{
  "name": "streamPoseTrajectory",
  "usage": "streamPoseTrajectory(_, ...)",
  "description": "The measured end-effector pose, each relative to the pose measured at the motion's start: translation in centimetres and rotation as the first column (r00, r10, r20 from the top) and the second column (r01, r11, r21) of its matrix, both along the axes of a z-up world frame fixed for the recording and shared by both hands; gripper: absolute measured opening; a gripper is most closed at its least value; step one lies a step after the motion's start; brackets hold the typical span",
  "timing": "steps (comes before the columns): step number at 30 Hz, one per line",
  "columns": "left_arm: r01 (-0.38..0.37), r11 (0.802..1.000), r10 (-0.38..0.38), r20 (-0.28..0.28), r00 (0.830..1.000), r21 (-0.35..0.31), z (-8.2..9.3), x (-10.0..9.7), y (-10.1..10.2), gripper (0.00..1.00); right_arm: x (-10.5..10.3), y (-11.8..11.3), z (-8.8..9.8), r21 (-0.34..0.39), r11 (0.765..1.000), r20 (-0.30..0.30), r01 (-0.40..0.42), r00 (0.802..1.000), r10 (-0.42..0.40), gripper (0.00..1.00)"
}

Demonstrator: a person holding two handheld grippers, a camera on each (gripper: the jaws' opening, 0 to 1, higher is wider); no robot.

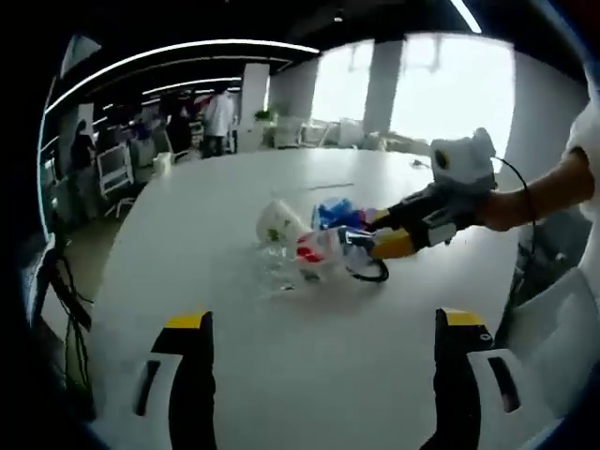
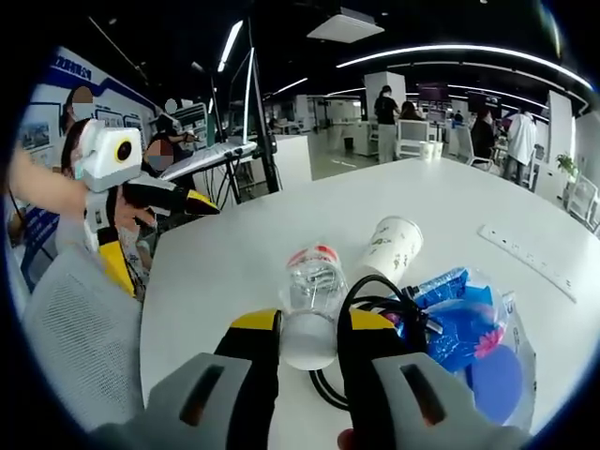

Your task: Arrange the tabletop items into an orderly group along one side of the table until the central work area is clear of visible clutter.

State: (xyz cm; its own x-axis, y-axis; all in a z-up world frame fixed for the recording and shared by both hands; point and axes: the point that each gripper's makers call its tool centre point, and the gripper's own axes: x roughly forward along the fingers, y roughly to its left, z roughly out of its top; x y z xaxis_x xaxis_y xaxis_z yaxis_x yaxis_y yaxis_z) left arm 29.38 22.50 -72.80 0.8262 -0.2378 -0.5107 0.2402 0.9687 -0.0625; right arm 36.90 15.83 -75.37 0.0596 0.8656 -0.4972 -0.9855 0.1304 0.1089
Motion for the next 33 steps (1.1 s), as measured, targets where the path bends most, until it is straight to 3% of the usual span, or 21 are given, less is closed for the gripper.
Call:
streamPoseTrajectory(3, 0.089, 0.992, -0.09, 0.007, 0.996, 0.084, 0.3, 2.1, -0.1, 0.95, 0.0, 0.0, 0.0, 0.0, 1.0, -0.001, -0.002, 1.0, 0.002, 0.22)
streamPoseTrajectory(5, 0.179, 0.971, -0.179, -0.016, 0.984, 0.157, 0.3, 3.2, -0.5, 0.94, 0.0, 0.0, 0.0, 0.0, 1.0, -0.001, -0.003, 1.0, 0.003, 0.22)
streamPoseTrajectory(8, 0.31, 0.91, -0.302, -0.073, 0.951, 0.276, -0.2, 4.5, -0.8, 0.93, 0.0, 0.0, 0.0, 0.002, 1.0, -0.002, -0.004, 1.0, 0.004, 0.22)
streamPoseTrajectory(10, 0.354, 0.89, -0.338, -0.105, 0.935, 0.288, -0.6, 5.0, -1.0, 0.9, 0.1, 0.0, 0.0, 0.005, 1.0, -0.005, -0.004, 1.0, 0.004, 0.22)
streamPoseTrajectory(12, 0.436, 0.838, -0.41, -0.149, 0.9, 0.328, -1.1, 5.5, -1.4, 0.89, 0.1, 0.0, -0.1, 0.005, 1.0, -0.007, -0.006, 1.0, 0.006, 0.22)
streamPoseTrajectory(13, 0.481, 0.796, -0.445, -0.183, 0.877, 0.366, -1.5, 5.7, -1.3, 0.88, 0.1, -0.1, 0.0, 0.005, 1.0, -0.006, -0.008, 1.0, 0.008, 0.22)
streamPoseTrajectory(14, 0.504, 0.776, -0.466, -0.196, 0.863, 0.378, -1.7, 5.9, -1.4, 0.87, 0.1, -0.1, 0.0, 0.005, 1.0, -0.006, -0.009, 1.0, 0.009, 0.22)
streamPoseTrajectory(15, 0.53, 0.759, -0.489, -0.208, 0.847, 0.377, -1.9, 6.1, -1.7, 0.85, 0.1, -0.1, 0.0, 0.005, 1.0, -0.006, -0.01, 1.0, 0.01, 0.22)
streamPoseTrajectory(17, 0.547, 0.748, -0.503, -0.217, 0.837, 0.375, -2.4, 6.8, -1.5, 0.83, 0.1, -0.1, 0.0, 0.005, 1.0, -0.005, -0.013, 1.0, 0.013, 0.22)
streamPoseTrajectory(22, 0.609, 0.681, -0.552, -0.261, 0.792, 0.407, -3.2, 7.6, -2.1, 0.79, 0.3, -0.1, -0.1, 0.007, 1.0, -0.009, -0.013, 1.0, 0.013, 0.22)
streamPoseTrajectory(24, 0.633, 0.645, -0.572, -0.279, 0.772, 0.428, -3.4, 7.8, -2.3, 0.78, 0.4, -0.1, -0.2, 0.008, 1.0, -0.01, -0.013, 1.0, 0.013, 0.22)
streamPoseTrajectory(30, 0.653, 0.621, -0.59, -0.291, 0.754, 0.434, -3.8, 8.3, -2.7, 0.79, 0.4, -0.2, -0.3, 0.007, 1.0, -0.01, -0.02, 1.0, 0.02, 0.22)
streamPoseTrajectory(33, 0.671, 0.598, -0.602, -0.308, 0.737, 0.438, -4.0, 8.4, -2.7, 0.77, 0.5, -0.2, -0.4, 0.009, 1.0, -0.011, -0.022, 1.0, 0.022, 0.22)
